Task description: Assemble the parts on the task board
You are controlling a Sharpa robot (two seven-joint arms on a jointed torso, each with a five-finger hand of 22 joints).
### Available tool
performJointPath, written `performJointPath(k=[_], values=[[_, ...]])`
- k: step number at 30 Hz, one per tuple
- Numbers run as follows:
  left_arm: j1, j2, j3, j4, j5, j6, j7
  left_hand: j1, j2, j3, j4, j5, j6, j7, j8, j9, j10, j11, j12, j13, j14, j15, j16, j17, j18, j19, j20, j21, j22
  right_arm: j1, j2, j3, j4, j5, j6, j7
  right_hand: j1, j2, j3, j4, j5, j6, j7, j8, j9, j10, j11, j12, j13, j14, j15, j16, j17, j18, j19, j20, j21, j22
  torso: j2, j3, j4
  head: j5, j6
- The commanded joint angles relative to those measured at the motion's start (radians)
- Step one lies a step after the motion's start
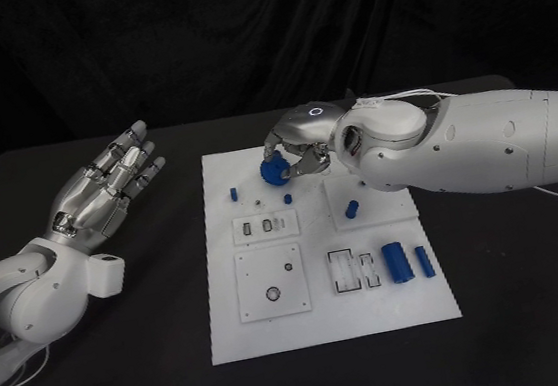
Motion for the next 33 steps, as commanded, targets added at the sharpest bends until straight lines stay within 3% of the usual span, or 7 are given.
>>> performJointPath(k=[1,5,9,16,24,33], values=[[-0.001,0.002,0.001,0.000,0.005,0.011,0.172,0.011,-0.003,0.001,-0.004,0.006,-0.001,0.004,0.005,0.001,0.004,0.006,0.001,0.002,0.001,0.005,-0.004,-0.002,0.005,0.003,0.007,-0.004,-0.002,-0.004,0.009,0.001,-0.010,-0.004,0.014,0.016,-0.007,0.002,0.008,0.006,-0.005,-0.025,0.002,0.012,0.293,0.108,0.005,0.003,0.263,0.086,0.002,-0.007,0.224,-0.004,-0.007,0.002,-0.011,0.153,0.000,0.0001,-0.0006,0.000,-0.003],[-0.001,0.003,0.001,0.001,0.005,0.012,0.172,0.012,-0.003,0.002,-0.006,0.007,-0.001,0.004,0.005,0.001,0.004,0.006,0.001,0.002,0.001,0.006,-0.004,-0.002,0.004,0.003,0.008,-0.004,-0.002,-0.004,0.014,0.001,-0.016,-0.004,0.025,0.015,-0.010,-0.005,0.018,0.010,-0.007,-0.056,0.002,-0.029,0.272,0.108,0.006,0.003,0.263,0.082,0.003,-0.014,0.217,-0.001,-0.012,0.004,-0.022,0.150,-0.001,-0.0003,-0.0019,0.001,-0.005],[-0.001,0.004,0.001,0.000,0.005,0.013,0.172,0.012,-0.003,0.002,-0.006,0.007,-0.001,0.004,0.005,0.001,0.004,0.006,0.001,0.002,0.001,0.006,-0.004,-0.002,0.004,0.003,0.008,-0.004,-0.002,-0.005,0.017,0.001,-0.019,-0.004,0.028,0.015,-0.010,-0.017,0.038,0.015,-0.011,-0.107,-0.005,-0.108,0.230,0.075,0.002,-0.020,0.242,0.073,0.002,-0.032,0.201,0.005,-0.028,0.004,-0.051,0.142,-0.002,0.0004,-0.0023,0.001,-0.005],[-0.001,0.004,0.001,-0.001,0.005,0.014,0.171,0.013,-0.003,0.003,-0.007,0.008,-0.001,0.004,0.005,0.001,0.003,0.006,0.001,0.001,0.001,0.007,-0.004,-0.002,0.004,0.003,0.009,-0.004,-0.002,-0.005,0.017,0.001,-0.020,-0.004,0.029,0.012,0.000,-0.024,0.064,0.010,0.002,-0.142,-0.017,-0.168,0.187,0.006,-0.002,-0.072,0.197,0.062,-0.001,-0.050,0.185,0.012,-0.047,0.002,-0.087,0.132,-0.002,0.0007,-0.0010,0.000,-0.003],[-0.001,0.005,0.001,-0.004,0.005,0.016,0.171,0.013,-0.003,0.004,-0.008,0.008,-0.001,0.005,0.005,0.001,0.003,0.006,0.001,0.001,0.001,0.007,-0.004,-0.002,0.004,0.003,0.009,-0.004,-0.002,-0.005,0.015,0.001,-0.020,-0.004,0.018,0.013,0.006,-0.028,0.082,0.003,0.019,-0.166,-0.025,-0.200,0.159,-0.016,-0.004,-0.090,0.182,0.058,-0.002,-0.056,0.180,0.013,-0.052,0.000,-0.099,0.132,-0.002,0.0006,-0.0015,-0.001,-0.003],[-0.002,0.005,0.001,-0.006,0.005,0.018,0.171,0.013,-0.003,0.004,-0.008,0.008,-0.001,0.005,0.005,0.001,0.003,0.006,0.001,0.001,0.001,0.007,-0.004,-0.002,0.004,0.003,0.009,-0.004,-0.002,-0.006,-0.003,0.001,-0.010,-0.004,-0.033,0.023,0.004,-0.029,0.083,0.003,0.019,-0.169,-0.026,-0.204,0.156,-0.029,-0.004,-0.101,0.173,0.056,-0.002,-0.061,0.176,0.015,-0.056,0.000,-0.106,0.130,-0.002,0.0004,-0.0013,0.002,-0.003]])
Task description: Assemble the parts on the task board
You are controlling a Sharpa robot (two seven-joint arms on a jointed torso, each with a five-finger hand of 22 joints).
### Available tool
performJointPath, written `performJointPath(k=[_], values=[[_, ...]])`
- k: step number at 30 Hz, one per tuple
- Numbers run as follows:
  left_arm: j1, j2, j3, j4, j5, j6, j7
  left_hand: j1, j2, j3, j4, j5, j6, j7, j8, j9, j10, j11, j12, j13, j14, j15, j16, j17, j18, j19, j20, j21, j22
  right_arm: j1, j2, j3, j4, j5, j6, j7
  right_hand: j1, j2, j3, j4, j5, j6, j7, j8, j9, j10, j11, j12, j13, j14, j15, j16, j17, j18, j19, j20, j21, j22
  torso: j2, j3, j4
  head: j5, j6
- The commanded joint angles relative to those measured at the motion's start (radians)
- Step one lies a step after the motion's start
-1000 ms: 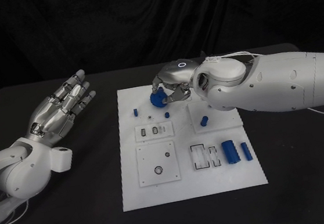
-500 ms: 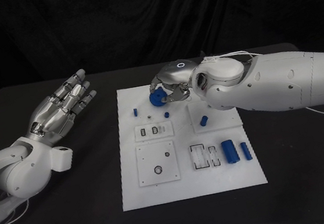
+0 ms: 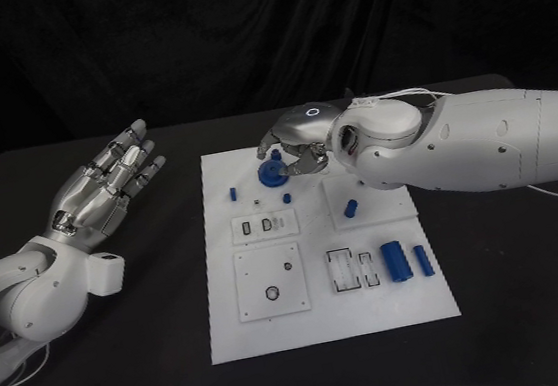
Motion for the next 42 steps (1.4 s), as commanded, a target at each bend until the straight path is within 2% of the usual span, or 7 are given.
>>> performJointPath(k=[1,7,14,19,22,29,42], values=[[-0.002,-0.001,0.001,0.002,0.005,0.013,0.171,0.009,0.001,0.001,-0.005,0.004,-0.001,0.005,0.005,0.001,0.003,0.006,0.001,0.001,0.001,0.007,-0.004,-0.001,0.004,-0.001,0.006,-0.004,-0.001,-0.003,-0.015,0.001,0.010,-0.004,-0.055,0.012,0.000,-0.007,0.006,0.003,0.001,-0.005,0.001,-0.007,-0.003,-0.009,0.000,-0.005,0.170,0.055,-0.002,-0.003,0.176,0.014,-0.009,0.000,-0.006,0.130,0.000,-0.0005,-0.0011,0.004,0.001],[-0.002,-0.008,0.001,0.003,0.005,0.009,0.171,0.009,0.001,0.001,-0.005,0.004,-0.001,0.005,0.005,0.001,0.003,0.006,0.001,0.001,0.001,0.007,-0.004,-0.001,0.004,-0.001,0.006,-0.004,-0.001,0.019,-0.080,0.001,0.058,-0.004,-0.112,0.012,-0.050,-0.011,-0.009,0.040,-0.046,0.062,0.015,0.008,-0.013,0.025,0.002,0.019,0.190,0.063,-0.001,0.007,0.187,0.010,0.008,0.001,0.009,0.142,-0.002,-0.0009,-0.0038,0.003,0.008],[-0.002,-0.016,0.001,0.012,0.005,0.008,0.170,0.010,0.001,0.002,-0.007,0.005,0.001,0.005,0.005,0.002,0.004,0.007,0.001,0.002,0.001,0.006,-0.004,-0.001,0.004,-0.001,0.006,-0.004,-0.001,0.059,-0.276,0.000,0.203,0.016,-0.151,-0.013,-0.097,-0.008,-0.031,0.084,-0.065,0.128,0.022,0.021,-0.016,0.094,0.004,0.072,0.236,0.086,0.000,0.048,0.226,-0.004,0.049,0.001,0.066,0.171,-0.003,-0.0028,-0.0020,-0.010,0.007],[-0.002,-0.021,0.001,0.012,0.005,0.005,0.169,0.010,0.001,0.002,-0.007,0.005,0.002,0.005,0.006,0.002,0.004,0.008,0.002,0.002,0.001,0.006,-0.004,-0.001,0.004,-0.001,0.006,-0.004,-0.001,0.062,-0.399,0.000,0.257,0.031,-0.113,-0.033,-0.108,-0.012,-0.042,0.099,-0.094,0.123,0.019,0.009,-0.024,0.107,0.002,0.082,0.245,0.089,-0.003,0.053,0.231,-0.007,0.059,-0.001,0.079,0.178,-0.002,-0.0007,-0.0077,-0.004,0.006],[-0.003,-0.019,0.001,0.010,0.005,0.006,0.167,0.010,0.001,0.002,-0.008,0.005,0.001,0.005,0.005,0.002,0.004,0.008,0.001,0.002,0.001,0.006,-0.004,-0.001,0.004,-0.001,0.006,-0.004,-0.001,0.052,-0.441,0.000,0.263,0.037,-0.093,-0.045,-0.104,-0.014,-0.050,0.110,-0.129,0.099,0.017,-0.013,-0.038,0.070,0.000,0.054,0.219,0.079,-0.004,0.030,0.210,-0.001,0.046,-0.002,0.053,0.172,-0.003,-0.0004,-0.0055,-0.010,0.002],[-0.011,-0.015,0.001,0.012,0.005,0.013,0.162,0.010,0.002,0.003,-0.008,0.005,0.001,0.005,0.005,0.002,0.004,0.008,0.001,0.002,0.001,0.006,-0.004,-0.001,0.004,-0.001,0.006,-0.004,-0.001,0.008,-0.497,-0.001,0.243,0.057,-0.079,-0.045,-0.092,-0.017,-0.058,0.115,-0.150,0.080,0.011,-0.032,-0.055,0.032,-0.002,0.022,0.192,0.067,-0.005,0.005,0.188,0.005,0.031,-0.003,0.023,0.163,-0.001,0.0001,-0.0008,-0.022,0.009],[-0.018,-0.015,0.001,0.005,0.005,0.016,0.161,0.011,0.002,0.004,-0.010,0.006,0.001,0.006,0.005,0.002,0.004,0.008,0.001,0.002,0.001,0.007,-0.004,-0.001,0.004,-0.001,0.006,-0.004,-0.001,-0.044,-0.493,-0.001,0.177,0.064,-0.056,-0.043,-0.085,-0.022,-0.074,0.127,-0.191,0.084,0.012,-0.036,-0.067,0.018,-0.001,0.007,0.179,0.059,-0.007,-0.014,0.173,0.008,0.022,-0.005,0.000,0.158,0.000,-0.0014,-0.0036,-0.016,0.000]])
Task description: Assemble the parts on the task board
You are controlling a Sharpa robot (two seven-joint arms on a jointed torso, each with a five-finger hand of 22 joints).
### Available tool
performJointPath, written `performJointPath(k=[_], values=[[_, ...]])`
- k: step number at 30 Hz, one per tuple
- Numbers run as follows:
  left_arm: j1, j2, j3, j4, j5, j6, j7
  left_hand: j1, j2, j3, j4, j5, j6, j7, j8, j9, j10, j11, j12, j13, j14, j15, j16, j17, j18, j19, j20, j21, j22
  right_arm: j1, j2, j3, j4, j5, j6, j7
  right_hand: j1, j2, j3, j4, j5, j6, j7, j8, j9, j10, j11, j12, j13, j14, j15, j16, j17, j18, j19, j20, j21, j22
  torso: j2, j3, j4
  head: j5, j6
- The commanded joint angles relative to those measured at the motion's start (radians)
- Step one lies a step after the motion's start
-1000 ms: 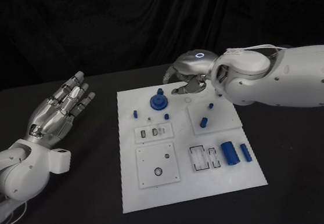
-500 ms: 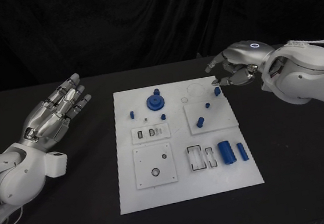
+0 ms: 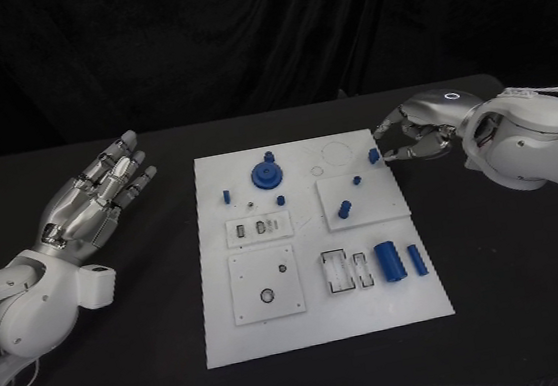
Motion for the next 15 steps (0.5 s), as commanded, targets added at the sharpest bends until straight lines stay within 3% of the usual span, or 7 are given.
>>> performJointPath(k=[1,15], values=[[-0.002,0.002,0.001,0.000,0.005,0.014,0.161,0.011,0.002,0.002,-0.007,0.006,0.001,0.006,0.005,0.001,0.001,0.005,0.001,0.001,0.001,0.007,-0.004,-0.001,0.004,-0.001,0.006,-0.004,-0.001,-0.009,0.005,0.000,-0.009,0.005,0.023,-0.018,0.009,-0.003,-0.006,0.003,-0.007,-0.004,0.000,-0.006,-0.002,-0.002,-0.003,-0.005,0.179,0.059,-0.007,-0.006,0.171,0.009,-0.005,0.000,-0.005,0.158,0.000,-0.0012,-0.0018,0.004,-0.003],[-0.003,0.001,0.001,0.002,0.005,0.017,0.160,0.011,0.003,0.003,-0.008,0.007,0.002,0.006,0.006,0.001,0.001,0.005,0.001,0.001,0.001,0.007,-0.004,-0.001,0.004,-0.001,0.006,-0.004,-0.001,-0.029,0.040,0.000,-0.037,0.006,0.032,-0.027,0.031,-0.003,-0.011,-0.001,-0.008,0.020,0.009,0.004,-0.003,-0.006,0.003,-0.010,0.175,0.049,-0.005,-0.029,0.152,0.014,-0.018,0.001,-0.037,0.149,-0.001,-0.0011,-0.0011,0.008,-0.008]])
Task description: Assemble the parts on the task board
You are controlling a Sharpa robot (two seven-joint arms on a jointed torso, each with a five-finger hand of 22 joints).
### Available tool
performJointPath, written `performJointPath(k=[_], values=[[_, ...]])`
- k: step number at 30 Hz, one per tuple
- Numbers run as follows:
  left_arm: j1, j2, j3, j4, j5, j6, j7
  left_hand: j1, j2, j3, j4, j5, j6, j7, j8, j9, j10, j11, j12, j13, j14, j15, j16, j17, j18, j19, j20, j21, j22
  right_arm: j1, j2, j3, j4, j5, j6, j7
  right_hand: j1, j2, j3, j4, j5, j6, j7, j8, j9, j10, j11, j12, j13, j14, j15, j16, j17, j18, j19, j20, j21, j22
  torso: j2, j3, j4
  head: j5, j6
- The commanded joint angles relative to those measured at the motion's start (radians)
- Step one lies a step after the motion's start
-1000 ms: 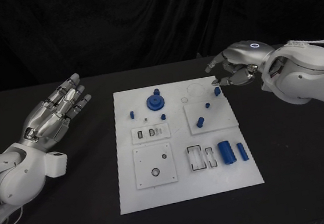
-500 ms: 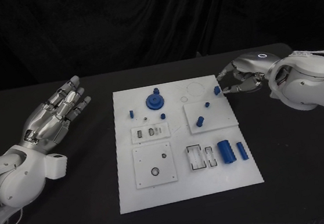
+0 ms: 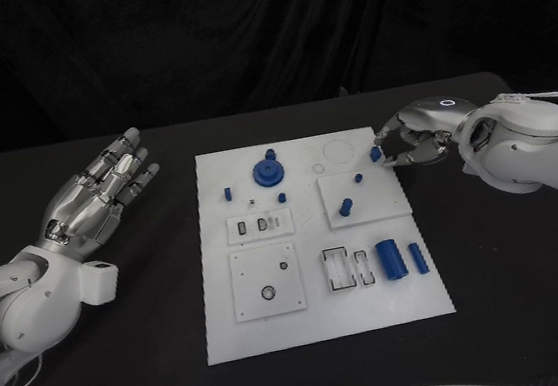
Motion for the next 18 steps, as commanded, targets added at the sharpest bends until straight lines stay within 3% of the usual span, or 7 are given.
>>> performJointPath(k=[1,18], values=[[-0.002,-0.001,0.001,0.003,0.005,0.012,0.159,0.008,-0.001,0.000,-0.005,0.007,0.002,0.006,0.006,0.001,0.001,0.005,0.001,0.001,0.001,0.007,-0.004,-0.001,0.004,-0.001,0.006,-0.004,-0.001,-0.005,0.007,0.000,-0.006,0.000,0.005,-0.019,0.007,0.001,-0.005,-0.001,-0.001,0.007,0.000,0.005,0.000,-0.005,0.003,-0.003,0.176,0.049,-0.005,-0.004,0.153,0.014,-0.007,-0.002,-0.006,0.149,-0.001,0.0003,-0.0001,0.001,-0.001],[-0.002,-0.003,0.001,0.004,0.005,0.013,0.155,0.008,-0.001,0.000,-0.005,0.007,0.002,0.006,0.006,0.001,0.001,0.005,0.001,0.001,0.001,0.007,-0.004,-0.001,0.004,-0.001,0.006,-0.004,-0.001,-0.009,0.043,0.001,-0.036,0.000,-0.011,-0.016,0.015,0.007,-0.005,0.000,0.015,0.009,0.006,0.005,-0.001,-0.009,0.007,-0.007,0.173,0.047,0.000,-0.012,0.147,0.016,-0.012,0.001,-0.021,0.145,-0.001,0.0007,-0.0009,0.007,-0.005]])
